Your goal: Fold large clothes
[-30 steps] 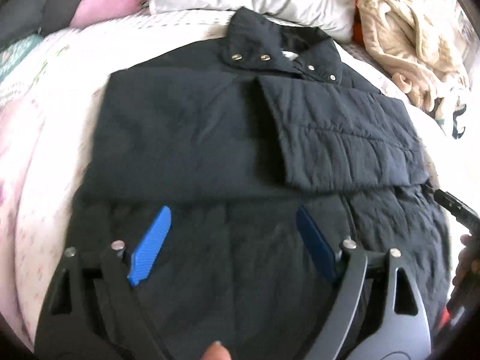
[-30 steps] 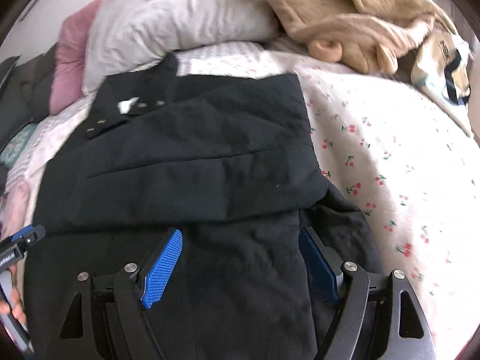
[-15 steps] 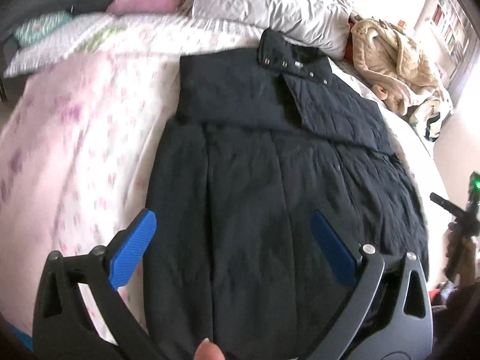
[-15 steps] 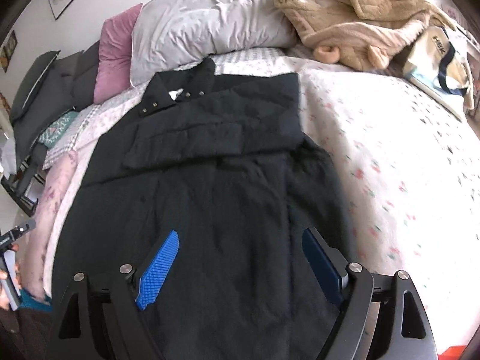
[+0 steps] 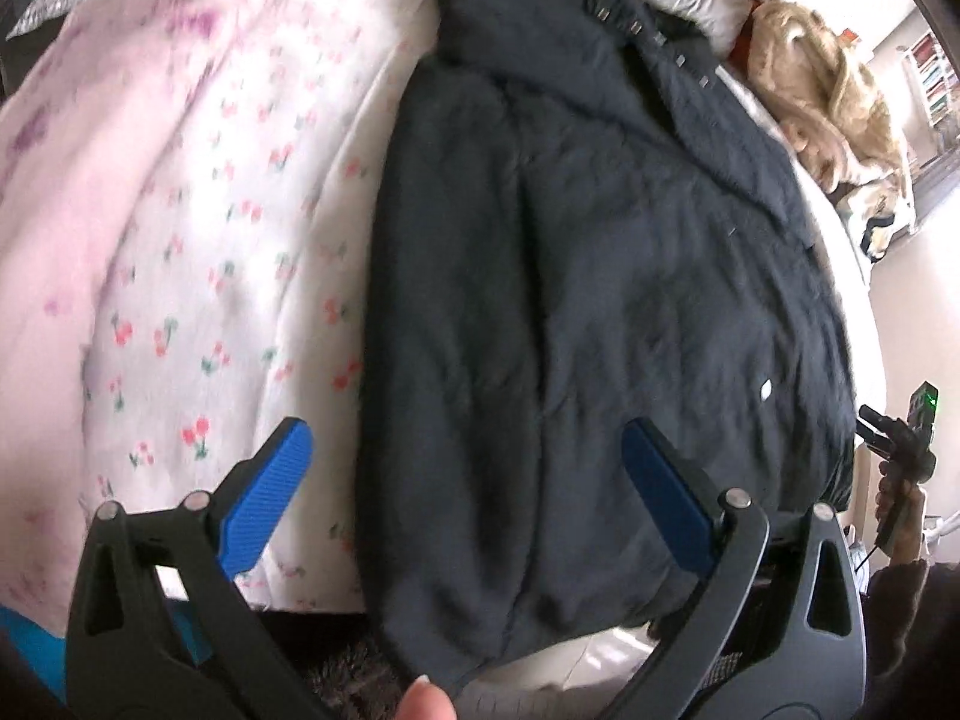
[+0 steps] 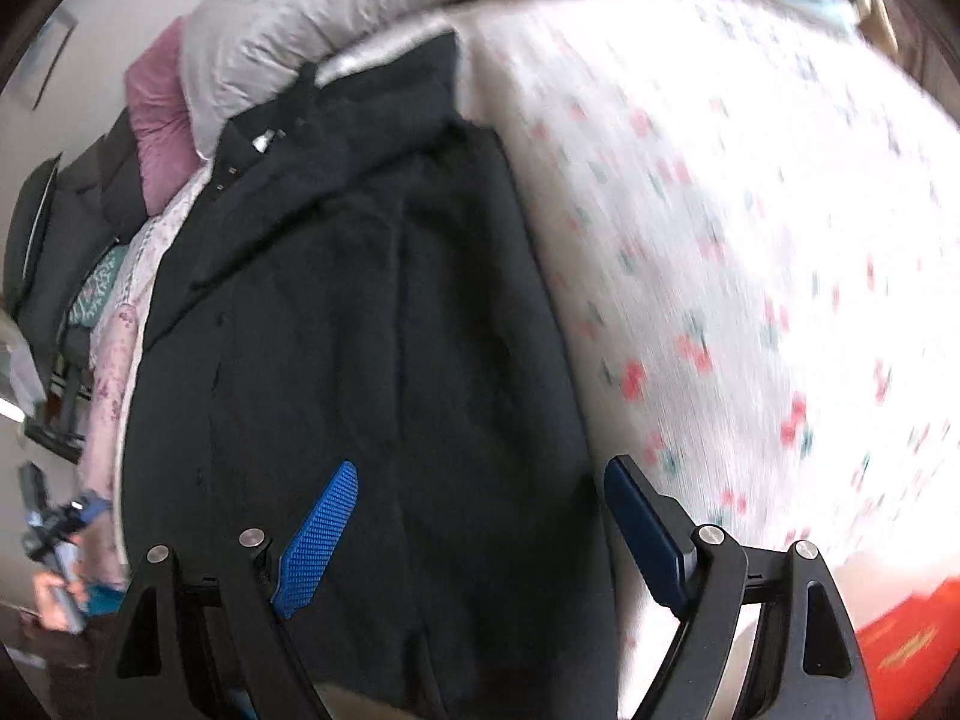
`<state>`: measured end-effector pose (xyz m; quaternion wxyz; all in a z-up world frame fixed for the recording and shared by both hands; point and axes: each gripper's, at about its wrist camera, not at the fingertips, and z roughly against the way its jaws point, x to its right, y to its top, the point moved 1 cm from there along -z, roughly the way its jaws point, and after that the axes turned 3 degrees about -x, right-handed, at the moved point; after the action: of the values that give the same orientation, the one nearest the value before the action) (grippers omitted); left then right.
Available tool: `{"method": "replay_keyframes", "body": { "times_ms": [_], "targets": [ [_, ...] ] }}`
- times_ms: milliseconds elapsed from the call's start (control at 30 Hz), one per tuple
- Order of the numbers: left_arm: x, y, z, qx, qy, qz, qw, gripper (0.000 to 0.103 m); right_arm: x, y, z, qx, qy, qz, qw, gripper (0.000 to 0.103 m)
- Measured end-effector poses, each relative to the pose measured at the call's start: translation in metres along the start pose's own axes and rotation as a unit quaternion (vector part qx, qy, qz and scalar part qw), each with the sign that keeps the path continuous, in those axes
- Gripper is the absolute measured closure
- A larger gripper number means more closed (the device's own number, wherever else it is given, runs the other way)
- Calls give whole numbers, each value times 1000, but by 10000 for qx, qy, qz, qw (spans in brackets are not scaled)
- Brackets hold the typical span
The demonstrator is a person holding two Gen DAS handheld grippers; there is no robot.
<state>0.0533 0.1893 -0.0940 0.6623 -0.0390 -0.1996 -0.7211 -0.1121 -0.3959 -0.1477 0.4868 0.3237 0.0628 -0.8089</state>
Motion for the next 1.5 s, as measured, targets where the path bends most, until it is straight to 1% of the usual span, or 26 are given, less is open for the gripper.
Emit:
{"method": "replay_keyframes", "body": {
  "times_ms": [33, 133, 200, 267, 300, 333, 367, 467, 567, 633, 667, 700, 733, 767, 800, 833, 867, 933, 967, 1000, 1067, 1167, 1233, 1300, 1367, 1500],
  "targets": [
    [-2, -1, -3, -87, -71, 20, 9999, 3, 6, -4, -4, -168, 324, -108, 9993, 17],
    [-7, -9, -17, -582, -509, 110, 9969, 5, 16, -10, -11, -428, 680, -292, 9963, 17],
    [-9, -19, -32, -1032, -831, 232, 9909, 5, 24, -16, -16, -568, 906, -454, 9932, 18],
    [-6, -27, -39, -1203, -797, 133, 9895, 6, 29, -21, -22, -702, 1103, -571, 9898, 18],
    [-1, -31, -38, -1149, -693, -72, 9909, 6, 29, -24, -24, -751, 1156, -551, 9889, 19],
    [5, -34, -38, -1159, -627, -244, 9910, 6, 28, -26, -25, -783, 1169, -526, 9887, 21],
    [10, -39, -38, -1209, -644, -385, 9898, 6, 27, -27, -25, -809, 1177, -511, 9884, 22],
    [17, -46, -39, -1224, -597, -578, 9890, 9, 24, -32, -31, -1002, 1158, -459, 9871, 29],
    [20, -50, -39, -1259, -573, -642, 9883, 18, 22, -32, -34, -1096, 1139, -437, 9865, 37],
    [19, -53, -38, -1297, -633, -603, 9877, 29, 19, -33, -38, -1162, 1128, -412, 9859, 46],
    [19, -55, -38, -1290, -613, -578, 9881, 33, 20, -34, -36, -1179, 1122, -413, 9858, 49],
    [18, -54, -38, -1264, -556, -594, 9886, 43, 18, -35, -33, -1208, 1155, -342, 9853, 60],
    [18, -55, -37, -1229, -475, -652, 9891, 58, 14, -36, -29, -1167, 1222, -229, 9854, 68],
    [20, -55, -35, -1154, -394, -683, 9902, 66, 8, -37, -23, -1115, 1287, -110, 9853, 74],
    [18, -53, -34, -1113, -417, -654, 9908, 79, 1, -37, -15, -1002, 1385, 5, 9853, 89],
    [20, -51, -31, -1057, -524, -585, 9913, 87, -8, -36, -7, -860, 1431, 145, 9859, 90],
    [21, -48, -25, -949, -694, -493, 9918, 88, -18, -33, -3, -731, 1419, 254, 9868, 91],
    [28, -40, -9, -654, -1057, -429, 9913, 90, -43, -25, 21, -201, 1584, 441, 9862, 93],
    [34, -34, 6, -385, -1259, -454, 9902, 90, -50, -21, 34, 66, 1712, 479, 9840, 93],
    [39, -29, 16, -183, -1363, -488, 9893, 91, -57, -18, 44, 271, 1800, 500, 9820, 94],
    [50, -19, 44, 337, -1591, -523, 9853, 91, -80, -7, 74, 841, 2055, 584, 9733, 94],
    [61, -5, 95, 1118, -1994, -496, 9723, 92, -111, 5, 113, 1407, 2253, 765, 9610, 94],
    [65, -2, 120, 1466, -2116, -536, 9648, 92, -126, 6, 136, 1661, 2342, 911, 9536, 95],
    [66, -3, 149, 1780, -2270, -611, 9555, 93, -136, 2, 161, 1900, 2449, 1086, 9445, 95],
    [65, -8, 173, 2021, -2390, -734, 9469, 93, -139, -5, 177, 2013, 2512, 1216, 9389, 95],
    [57, -32, 217, 2465, -2580, -931, 9295, 93, -133, -36, 213, 2301, 2669, 1371, 9257, 95]
  ]
}}
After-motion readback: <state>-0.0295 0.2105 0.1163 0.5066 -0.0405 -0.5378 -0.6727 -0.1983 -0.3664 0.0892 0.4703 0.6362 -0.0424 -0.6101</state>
